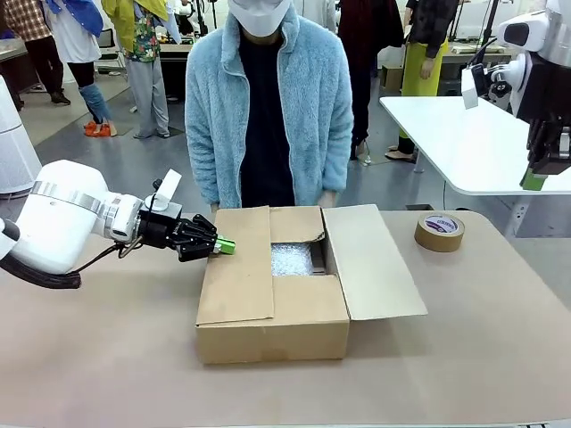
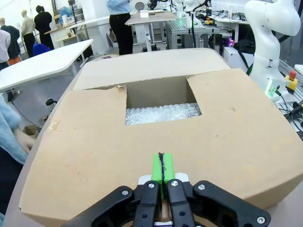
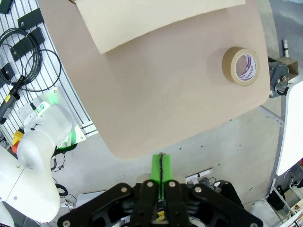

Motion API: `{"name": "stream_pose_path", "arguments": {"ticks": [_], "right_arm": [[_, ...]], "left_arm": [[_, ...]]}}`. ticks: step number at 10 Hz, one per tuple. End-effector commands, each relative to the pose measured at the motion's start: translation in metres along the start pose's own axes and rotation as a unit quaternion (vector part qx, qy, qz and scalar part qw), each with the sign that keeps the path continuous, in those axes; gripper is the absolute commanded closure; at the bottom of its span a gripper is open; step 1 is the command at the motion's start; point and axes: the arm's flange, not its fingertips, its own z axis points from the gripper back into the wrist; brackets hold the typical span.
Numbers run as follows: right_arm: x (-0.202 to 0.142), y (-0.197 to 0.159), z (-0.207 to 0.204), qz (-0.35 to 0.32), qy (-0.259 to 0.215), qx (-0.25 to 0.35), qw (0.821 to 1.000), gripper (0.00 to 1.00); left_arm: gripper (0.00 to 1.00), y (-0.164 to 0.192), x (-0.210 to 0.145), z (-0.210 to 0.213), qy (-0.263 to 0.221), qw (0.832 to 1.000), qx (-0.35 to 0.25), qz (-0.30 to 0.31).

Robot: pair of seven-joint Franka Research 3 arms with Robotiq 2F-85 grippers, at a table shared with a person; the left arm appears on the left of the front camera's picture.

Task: Wrap the clocks to prevent damage.
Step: Push the left (or right) flap of the Package Box to close it.

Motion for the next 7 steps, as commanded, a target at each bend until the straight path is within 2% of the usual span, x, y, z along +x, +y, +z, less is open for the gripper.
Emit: {"name": "stream_pose_path", "arguments": {"ticks": [1,7], "right_arm": [[-0.0010,0.0012,-0.0030,0.004,-0.008,0.007,1.000,0.99],[-0.0010,0.0012,-0.0030,0.004,-0.008,0.007,1.000,0.99]], "left_arm": [[1.00,0.0001,-0.0006,-0.0017,0.006,1.000,-0.002,-0.004],[1.00,0.0001,-0.0006,-0.0017,0.006,1.000,-0.002,-0.004]]}}
